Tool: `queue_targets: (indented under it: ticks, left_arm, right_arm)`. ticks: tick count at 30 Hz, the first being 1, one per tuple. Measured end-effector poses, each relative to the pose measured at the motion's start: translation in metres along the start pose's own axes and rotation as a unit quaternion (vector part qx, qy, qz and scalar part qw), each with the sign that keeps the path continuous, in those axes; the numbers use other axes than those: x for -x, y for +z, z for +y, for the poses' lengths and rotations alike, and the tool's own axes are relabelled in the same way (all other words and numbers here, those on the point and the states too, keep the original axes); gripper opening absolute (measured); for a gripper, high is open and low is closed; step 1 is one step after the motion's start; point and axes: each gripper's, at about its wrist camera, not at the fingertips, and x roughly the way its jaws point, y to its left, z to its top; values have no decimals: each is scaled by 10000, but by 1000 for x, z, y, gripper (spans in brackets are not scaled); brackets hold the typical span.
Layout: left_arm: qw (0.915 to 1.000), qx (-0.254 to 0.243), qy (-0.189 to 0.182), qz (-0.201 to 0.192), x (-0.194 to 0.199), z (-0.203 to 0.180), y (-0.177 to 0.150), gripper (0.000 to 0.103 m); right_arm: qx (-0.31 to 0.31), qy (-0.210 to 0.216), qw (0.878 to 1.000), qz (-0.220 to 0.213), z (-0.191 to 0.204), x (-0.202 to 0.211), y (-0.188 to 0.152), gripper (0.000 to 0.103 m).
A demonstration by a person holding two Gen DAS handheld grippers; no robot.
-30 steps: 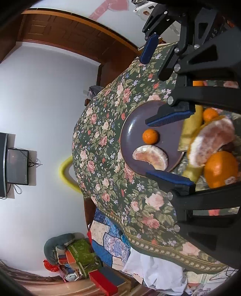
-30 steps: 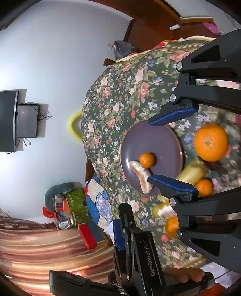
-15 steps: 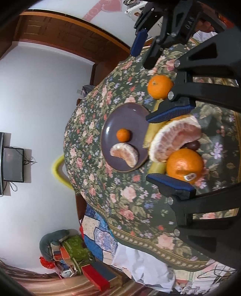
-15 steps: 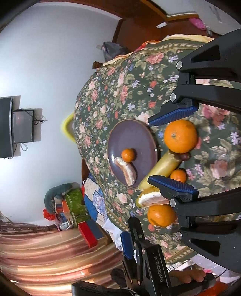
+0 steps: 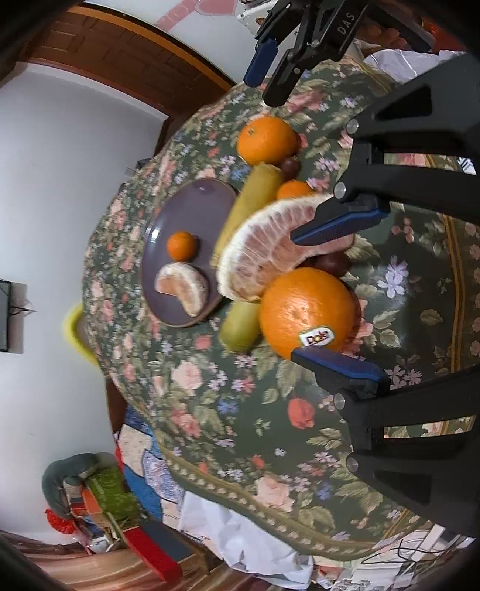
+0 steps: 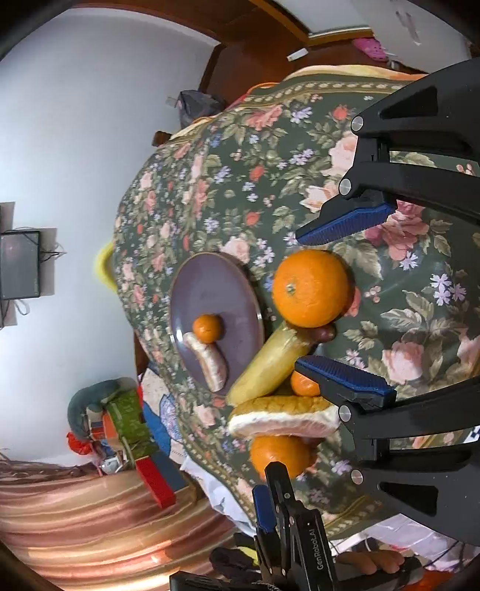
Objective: Organize fruits
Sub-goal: 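Grasp the Dole-labelled orange with the left tool while the right tool grasps the other large orange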
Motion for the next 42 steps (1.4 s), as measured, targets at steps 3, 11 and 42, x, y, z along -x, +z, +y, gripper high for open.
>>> queue_targets:
  ticks: [3, 11, 42]
  left_arm:
    - [9999, 22, 105, 33, -9, 4, -4, 57]
    - [9998, 36, 219, 20, -20, 7, -2, 62]
    - [9998, 173, 123, -22, -21, 12, -1, 67]
  right_arm:
    - [-39, -6, 9999, 110, -3, -7, -6, 59]
    - [-148, 44, 9994, 326, -7, -25, -11, 59]
    - [-318, 171, 9987, 358, -13, -43, -8, 58]
